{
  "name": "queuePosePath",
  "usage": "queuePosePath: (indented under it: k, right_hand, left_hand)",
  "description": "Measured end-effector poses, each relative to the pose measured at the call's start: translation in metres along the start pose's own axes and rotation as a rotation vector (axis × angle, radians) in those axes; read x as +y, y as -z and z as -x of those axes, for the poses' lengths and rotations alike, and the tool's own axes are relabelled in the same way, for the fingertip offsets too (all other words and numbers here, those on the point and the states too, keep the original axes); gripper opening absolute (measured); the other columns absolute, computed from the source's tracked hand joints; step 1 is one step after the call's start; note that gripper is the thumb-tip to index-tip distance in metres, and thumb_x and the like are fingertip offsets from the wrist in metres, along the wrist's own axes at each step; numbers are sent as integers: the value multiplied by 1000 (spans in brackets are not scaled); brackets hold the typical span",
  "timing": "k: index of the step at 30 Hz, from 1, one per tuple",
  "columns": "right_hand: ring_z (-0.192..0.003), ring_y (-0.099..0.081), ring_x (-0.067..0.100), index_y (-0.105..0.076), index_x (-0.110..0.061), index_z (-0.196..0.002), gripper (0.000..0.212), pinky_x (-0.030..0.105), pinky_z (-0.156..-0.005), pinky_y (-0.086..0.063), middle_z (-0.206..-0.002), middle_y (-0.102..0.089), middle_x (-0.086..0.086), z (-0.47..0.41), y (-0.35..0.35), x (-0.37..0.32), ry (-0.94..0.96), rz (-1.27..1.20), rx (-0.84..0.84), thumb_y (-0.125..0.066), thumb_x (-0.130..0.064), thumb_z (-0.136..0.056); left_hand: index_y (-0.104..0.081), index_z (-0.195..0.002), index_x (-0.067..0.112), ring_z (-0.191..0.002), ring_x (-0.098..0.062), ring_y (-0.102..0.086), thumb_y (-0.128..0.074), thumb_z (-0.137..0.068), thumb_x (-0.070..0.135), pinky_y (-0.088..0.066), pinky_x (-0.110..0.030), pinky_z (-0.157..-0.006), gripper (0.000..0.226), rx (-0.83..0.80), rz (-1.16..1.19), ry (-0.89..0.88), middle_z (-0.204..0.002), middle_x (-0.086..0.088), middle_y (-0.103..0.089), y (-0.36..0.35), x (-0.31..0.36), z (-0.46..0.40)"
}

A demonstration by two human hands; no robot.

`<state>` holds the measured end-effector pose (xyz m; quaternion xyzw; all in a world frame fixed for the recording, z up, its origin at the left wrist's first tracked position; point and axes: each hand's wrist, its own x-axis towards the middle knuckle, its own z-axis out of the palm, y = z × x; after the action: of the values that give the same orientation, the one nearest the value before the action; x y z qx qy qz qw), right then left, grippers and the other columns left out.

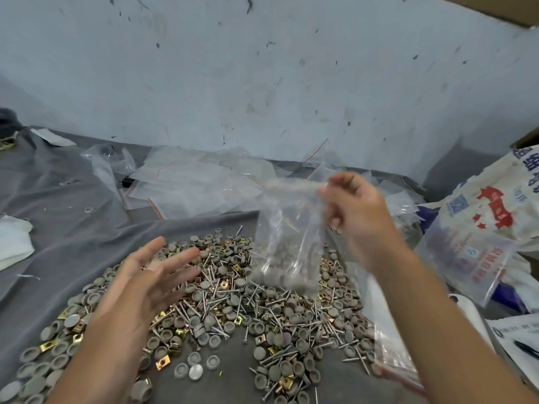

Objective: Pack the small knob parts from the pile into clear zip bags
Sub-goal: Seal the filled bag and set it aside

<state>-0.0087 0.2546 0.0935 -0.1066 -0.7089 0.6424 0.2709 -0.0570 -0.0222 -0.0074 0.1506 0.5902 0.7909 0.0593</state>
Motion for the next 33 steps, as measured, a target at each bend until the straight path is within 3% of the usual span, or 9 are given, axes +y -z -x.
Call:
queuePosePath:
  k: [6, 11, 14, 18, 21, 24, 26, 30, 33]
  right_hand:
    - [-51, -64, 2, -54, -22, -95, 14, 20, -47, -42, -89, -64, -3, -123, 79, -33, -33, 47, 427, -60, -9, -96]
    - [-70, -60, 7, -60, -17, -97, 3, 22, -58, -44, -108, -60, 5, -117, 131, 2, -274, 312, 461, -61, -16, -99]
    - [-72, -60, 9, -62, -16, -103, 7, 23, -61, -44, -106, -66, 7, -59, 146, 36, -242, 646, 243, -66, -17, -98]
    - [-111, -57, 4, -51, -39, -120, 41, 14, -84, -44, -122, -53, -23, 46, 156, 70, -422, 1123, -442, -72, -51, -88]
    - [-114, -49, 1, -46, -48, -122, 51, 15, -90, -37, -120, -44, -29, 97, 158, 89, -347, 1303, -456, -75, -59, -82]
    - [-103, -62, 4, -63, -39, -106, 19, 26, -92, -49, -114, -66, -20, 108, 162, 97, -247, 1214, -274, -73, -32, -92]
    - [-101, -65, 7, -73, -31, -102, 12, 29, -94, -50, -108, -74, -11, 104, 166, 93, -236, 1134, -207, -67, -21, -98]
    - [-101, -67, 10, -77, -25, -107, 19, 31, -92, -49, -110, -75, -8, 95, 162, 73, -228, 1065, -105, -60, -29, -101]
    - [-91, -73, 10, -76, -31, -102, 23, 34, -81, -55, -104, -77, -6, 94, 133, 50, -191, 642, 62, -53, -32, -104]
  left_hand:
    - [-53, -124, 33, -100, -16, -73, -45, -81, 53, -47, -43, -89, 49, 20, -50, 10, -110, 3, -76, -7, 4, 2]
    - [-54, -120, 35, -98, -15, -73, -45, -79, 55, -47, -43, -89, 46, 52, -91, -13, -109, 5, -76, -8, 8, 4]
    - [-56, -117, 34, -97, -19, -74, -45, -89, 49, -47, -47, -88, 34, 77, -75, -13, -106, 2, -77, -7, 8, 4]
    - [-56, -117, 33, -99, -22, -74, -41, -102, 38, -46, -47, -86, 22, 68, -91, -20, -104, 1, -78, -6, 7, 4]
    - [-57, -115, 34, -97, -22, -74, -42, -96, 40, -46, -47, -87, 24, 69, -91, -27, -102, 0, -78, -10, 8, 6]
    - [-58, -117, 31, -96, -21, -74, -43, -91, 44, -47, -44, -86, 33, 64, -110, -29, -105, 0, -77, -18, 11, 14]
    - [-57, -118, 30, -96, -19, -74, -42, -97, 41, -48, -43, -86, 28, 49, -132, -28, -105, 1, -77, -25, 12, 19]
    - [-58, -118, 30, -97, -16, -73, -37, -108, 30, -47, -41, -89, 24, 23, -188, -4, -105, 4, -77, -30, 13, 26]
    - [-63, -111, 31, -93, -9, -73, -40, -107, 29, -49, -40, -88, 24, -17, -263, 13, -103, 10, -77, -36, 13, 32]
